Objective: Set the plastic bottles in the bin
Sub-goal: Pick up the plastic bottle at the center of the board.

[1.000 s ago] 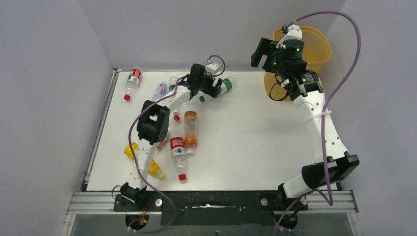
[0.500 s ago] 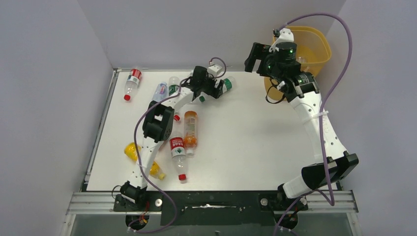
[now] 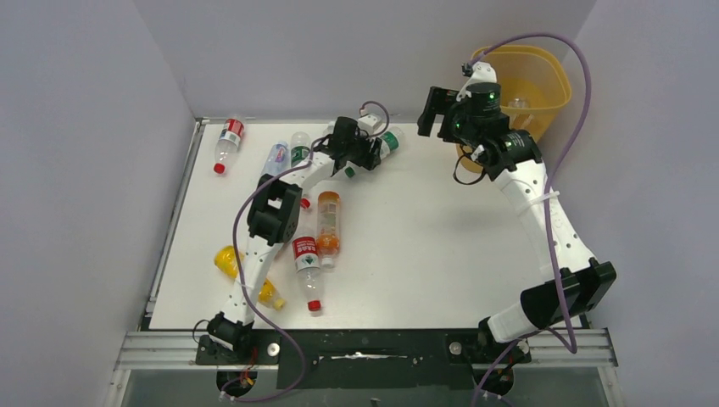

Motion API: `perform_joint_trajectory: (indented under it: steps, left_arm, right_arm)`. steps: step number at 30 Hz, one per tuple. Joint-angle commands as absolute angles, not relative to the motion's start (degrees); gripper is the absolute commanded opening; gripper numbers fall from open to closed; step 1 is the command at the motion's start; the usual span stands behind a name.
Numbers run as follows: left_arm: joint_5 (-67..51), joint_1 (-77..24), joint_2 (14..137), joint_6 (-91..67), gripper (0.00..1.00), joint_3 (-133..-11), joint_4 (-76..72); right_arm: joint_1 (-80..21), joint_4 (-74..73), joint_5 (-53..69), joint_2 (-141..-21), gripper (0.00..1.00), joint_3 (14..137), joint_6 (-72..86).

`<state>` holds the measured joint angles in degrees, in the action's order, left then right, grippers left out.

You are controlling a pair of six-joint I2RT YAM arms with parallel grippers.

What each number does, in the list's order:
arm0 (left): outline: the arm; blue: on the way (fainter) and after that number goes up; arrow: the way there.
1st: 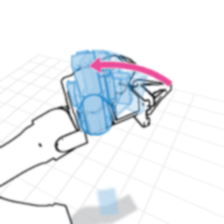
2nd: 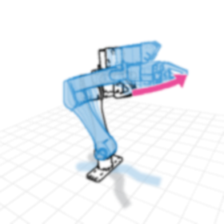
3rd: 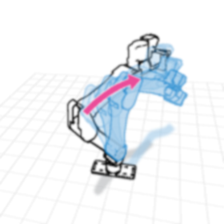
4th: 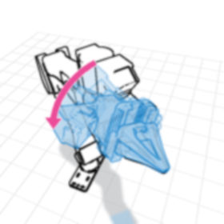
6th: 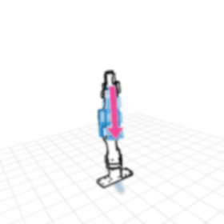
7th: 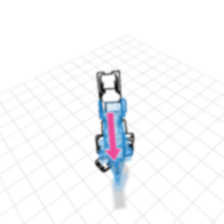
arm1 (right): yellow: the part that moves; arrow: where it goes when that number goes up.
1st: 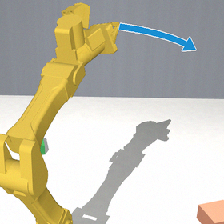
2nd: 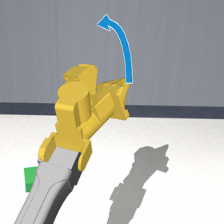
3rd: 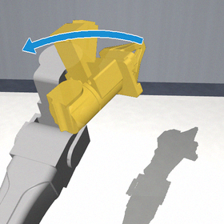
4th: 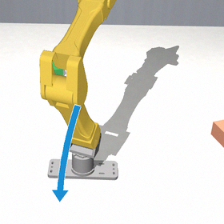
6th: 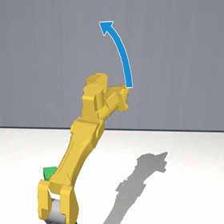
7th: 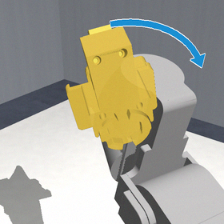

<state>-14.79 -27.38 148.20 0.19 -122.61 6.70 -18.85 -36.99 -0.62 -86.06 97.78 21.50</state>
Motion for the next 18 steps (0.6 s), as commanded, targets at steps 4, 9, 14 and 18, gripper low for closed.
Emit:
perform_joint_trajectory:
  steps: [4, 9, 14, 18]
  left_arm:
    - [-16.0, -27.4, 136.6, -3.2, 0.43, -116.7, 6.5]
    - [-19.5, -27.7, 121.2, -8.0, 0.42, -99.6, 0.9]
    - [-22.5, -28.5, 106.4, -12.2, 0.42, -84.3, -3.1]
    - [-23.0, -29.6, 96.1, -13.9, 0.42, -76.0, -3.5]
  right_arm:
    - [-19.3, -34.4, -1.2, -81.3, 0.97, 95.6, 21.5]
    - [-19.3, -33.9, -0.4, -80.3, 0.98, 95.8, 22.1]
    - [-19.0, -33.2, 2.3, -79.0, 0.99, 95.5, 23.6]
    - [-18.4, -32.4, 6.7, -79.1, 1.00, 94.0, 25.6]
